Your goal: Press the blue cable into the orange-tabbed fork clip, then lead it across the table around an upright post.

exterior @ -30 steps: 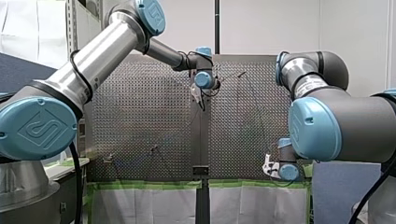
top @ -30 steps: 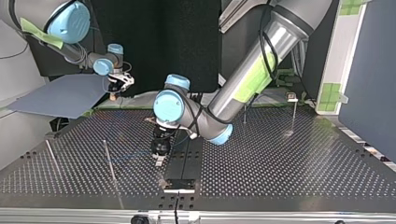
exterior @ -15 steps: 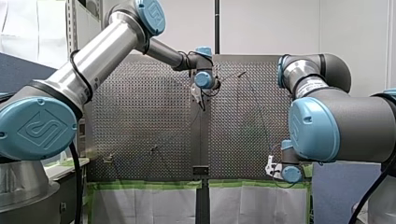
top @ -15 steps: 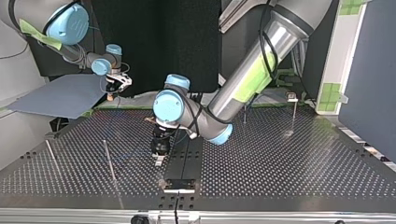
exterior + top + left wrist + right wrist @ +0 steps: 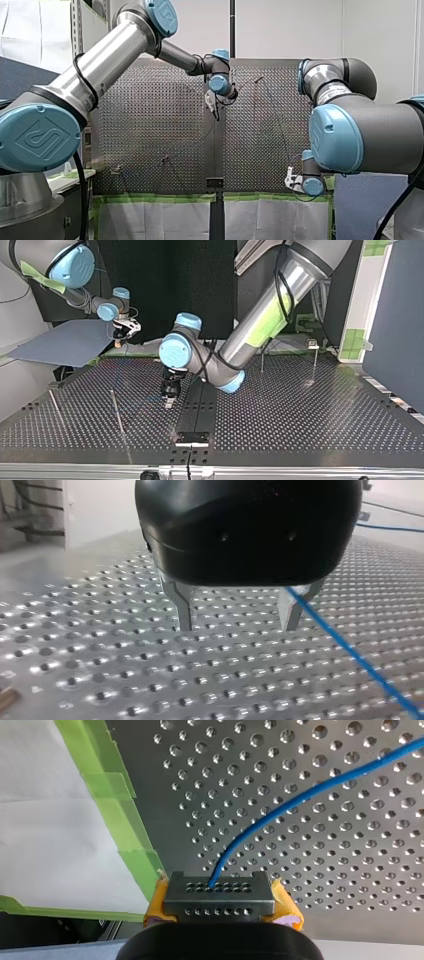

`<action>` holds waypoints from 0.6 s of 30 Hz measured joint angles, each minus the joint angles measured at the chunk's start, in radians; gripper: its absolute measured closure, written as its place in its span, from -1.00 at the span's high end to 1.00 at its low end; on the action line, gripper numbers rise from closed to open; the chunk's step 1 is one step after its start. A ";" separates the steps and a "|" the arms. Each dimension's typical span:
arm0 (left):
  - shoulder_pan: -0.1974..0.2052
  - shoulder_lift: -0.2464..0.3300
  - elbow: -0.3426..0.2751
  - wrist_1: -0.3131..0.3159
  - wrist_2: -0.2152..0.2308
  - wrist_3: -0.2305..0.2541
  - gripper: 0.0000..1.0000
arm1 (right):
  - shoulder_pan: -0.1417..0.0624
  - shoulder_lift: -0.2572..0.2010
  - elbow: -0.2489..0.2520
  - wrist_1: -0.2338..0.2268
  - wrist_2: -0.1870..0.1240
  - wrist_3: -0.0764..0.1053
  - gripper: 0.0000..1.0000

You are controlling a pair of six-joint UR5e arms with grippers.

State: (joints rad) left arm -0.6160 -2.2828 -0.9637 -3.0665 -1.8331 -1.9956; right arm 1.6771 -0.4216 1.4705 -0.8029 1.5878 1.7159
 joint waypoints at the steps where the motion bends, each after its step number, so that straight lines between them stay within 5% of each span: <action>1: -0.002 0.000 0.000 -0.010 0.000 0.000 0.68 | -0.001 0.000 0.000 0.002 0.000 0.000 -1.00; 18: -0.026 0.001 0.000 -0.186 -0.014 0.041 0.98 | -0.003 0.001 0.000 0.008 -0.001 0.003 -1.00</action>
State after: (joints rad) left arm -0.6421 -2.2816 -0.9636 -3.2524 -1.8473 -1.9548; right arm 1.6744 -0.4207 1.4705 -0.7949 1.5869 1.7185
